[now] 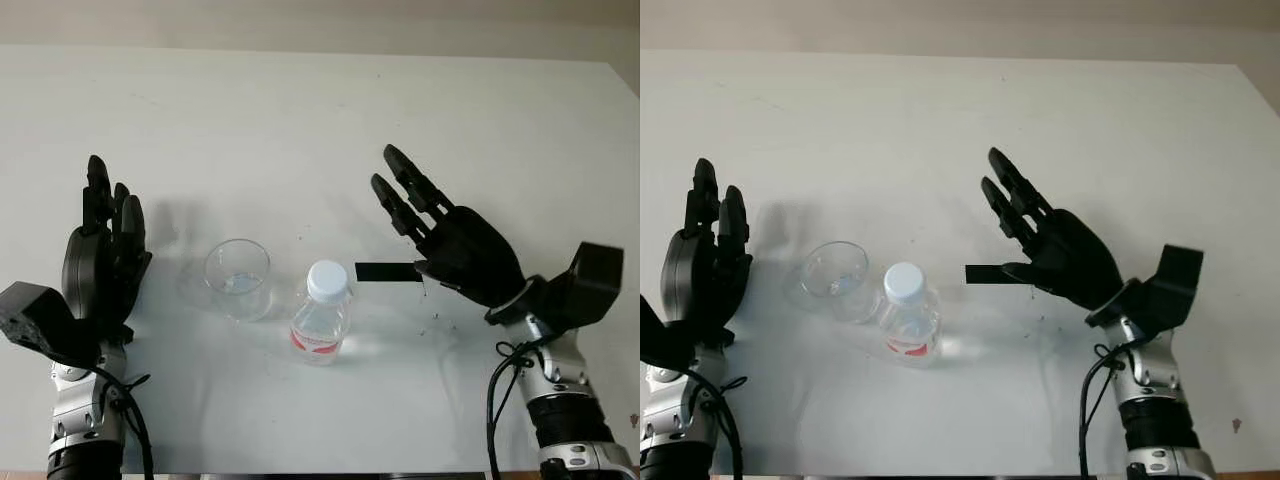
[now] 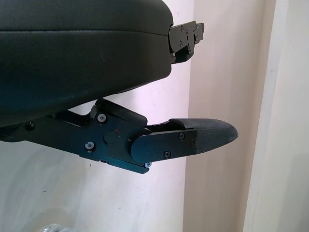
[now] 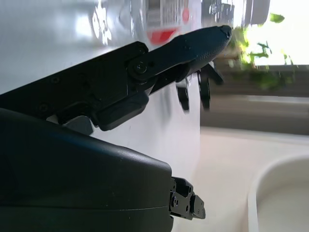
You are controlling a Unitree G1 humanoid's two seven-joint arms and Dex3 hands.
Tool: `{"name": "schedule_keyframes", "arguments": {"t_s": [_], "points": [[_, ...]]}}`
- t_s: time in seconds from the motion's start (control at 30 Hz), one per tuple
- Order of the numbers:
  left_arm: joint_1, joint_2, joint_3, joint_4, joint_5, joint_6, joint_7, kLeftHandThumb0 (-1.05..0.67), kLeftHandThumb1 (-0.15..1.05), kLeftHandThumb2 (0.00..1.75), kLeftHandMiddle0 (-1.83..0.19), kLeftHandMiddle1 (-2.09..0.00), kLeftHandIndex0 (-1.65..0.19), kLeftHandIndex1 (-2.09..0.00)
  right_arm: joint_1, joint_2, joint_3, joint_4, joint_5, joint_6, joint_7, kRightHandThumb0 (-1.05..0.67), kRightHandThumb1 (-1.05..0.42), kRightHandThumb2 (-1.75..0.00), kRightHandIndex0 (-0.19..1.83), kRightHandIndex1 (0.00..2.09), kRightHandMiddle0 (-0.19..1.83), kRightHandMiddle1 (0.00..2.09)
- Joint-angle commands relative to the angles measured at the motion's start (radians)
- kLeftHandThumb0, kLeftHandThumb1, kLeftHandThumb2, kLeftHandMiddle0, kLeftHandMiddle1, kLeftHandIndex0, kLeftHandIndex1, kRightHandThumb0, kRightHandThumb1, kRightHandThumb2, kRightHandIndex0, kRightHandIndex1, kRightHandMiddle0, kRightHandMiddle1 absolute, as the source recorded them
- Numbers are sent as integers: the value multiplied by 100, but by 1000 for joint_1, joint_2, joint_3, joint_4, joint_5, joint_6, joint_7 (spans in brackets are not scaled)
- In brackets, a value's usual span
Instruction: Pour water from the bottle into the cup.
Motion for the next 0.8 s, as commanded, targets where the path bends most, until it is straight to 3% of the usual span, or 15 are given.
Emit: {"name": "schedule_keyframes", "arguments": {"t_s": [0.0, 0.27, 0.77], "points": [[-4, 7, 4, 5, 0, -13, -2, -74, 105, 52, 19, 0, 19, 0, 6, -22, 20, -46, 1, 40, 27, -80, -89, -4, -16, 4, -16, 4], [4, 4, 2, -7, 7, -18, 9, -74, 105, 51, 19, -2, 19, -1, -88, -62, 90, 56, -52, 126, 156, -75, -85, -5, 0, 10, -3, 9], [3, 6, -6, -25, 10, -4, 17, -74, 105, 50, 19, -1, 19, 0, -304, -15, 126, 428, -123, 100, 339, -81, -86, -5, 40, 20, 34, 20]]}}
